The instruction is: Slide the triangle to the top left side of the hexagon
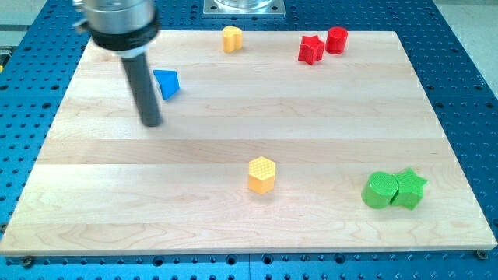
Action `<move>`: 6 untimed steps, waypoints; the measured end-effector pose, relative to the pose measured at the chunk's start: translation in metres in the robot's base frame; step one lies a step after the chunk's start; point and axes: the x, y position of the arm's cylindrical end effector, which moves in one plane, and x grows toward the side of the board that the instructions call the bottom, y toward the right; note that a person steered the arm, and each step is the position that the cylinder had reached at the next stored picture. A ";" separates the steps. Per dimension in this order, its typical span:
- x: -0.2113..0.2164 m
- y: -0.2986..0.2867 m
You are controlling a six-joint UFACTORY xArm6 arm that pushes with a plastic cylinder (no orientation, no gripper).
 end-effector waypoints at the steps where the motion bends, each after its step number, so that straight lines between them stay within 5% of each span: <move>1: -0.049 -0.036; 2: -0.083 0.005; 4: -0.043 0.129; 5: -0.072 0.144; 6: -0.025 0.181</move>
